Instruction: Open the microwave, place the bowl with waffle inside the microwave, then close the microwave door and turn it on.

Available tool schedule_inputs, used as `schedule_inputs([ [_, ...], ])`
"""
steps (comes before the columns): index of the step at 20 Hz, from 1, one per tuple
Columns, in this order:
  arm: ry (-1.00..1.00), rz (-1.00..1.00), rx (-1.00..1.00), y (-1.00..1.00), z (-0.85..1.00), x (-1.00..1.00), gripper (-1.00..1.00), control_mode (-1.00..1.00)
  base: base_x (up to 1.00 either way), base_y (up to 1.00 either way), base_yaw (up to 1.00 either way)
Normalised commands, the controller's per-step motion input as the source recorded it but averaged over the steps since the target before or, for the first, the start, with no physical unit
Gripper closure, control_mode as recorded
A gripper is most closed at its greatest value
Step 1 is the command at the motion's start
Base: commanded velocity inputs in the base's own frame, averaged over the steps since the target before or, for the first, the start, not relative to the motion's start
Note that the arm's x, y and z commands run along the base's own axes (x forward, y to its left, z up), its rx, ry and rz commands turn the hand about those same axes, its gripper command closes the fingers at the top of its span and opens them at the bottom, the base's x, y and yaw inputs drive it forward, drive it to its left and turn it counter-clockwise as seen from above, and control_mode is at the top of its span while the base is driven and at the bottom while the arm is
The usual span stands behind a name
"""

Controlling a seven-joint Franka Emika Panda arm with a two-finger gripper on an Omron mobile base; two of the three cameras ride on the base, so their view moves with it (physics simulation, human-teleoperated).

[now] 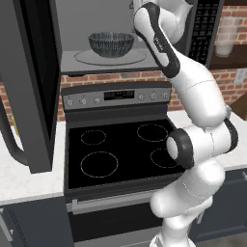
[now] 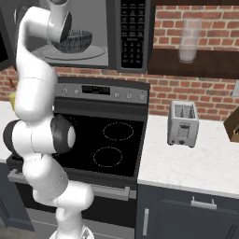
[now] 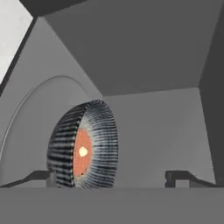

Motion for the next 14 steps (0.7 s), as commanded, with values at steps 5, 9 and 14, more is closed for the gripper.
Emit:
schedule_inputs([
  [5, -0.58, 0.01, 0.25, 0.0, -0.64, -1.0, -1.0, -1.0, 0.0, 0.0, 0.0],
  [9, -0.35, 0.0, 0.11, -0.02, -0.42, -1.0, -1.0, -1.0, 0.0, 0.0, 0.0],
  [14, -0.15, 0.0, 0.01, -0.07, -0.15, -1.0, -1.0, -1.0, 0.0, 0.0, 0.0],
])
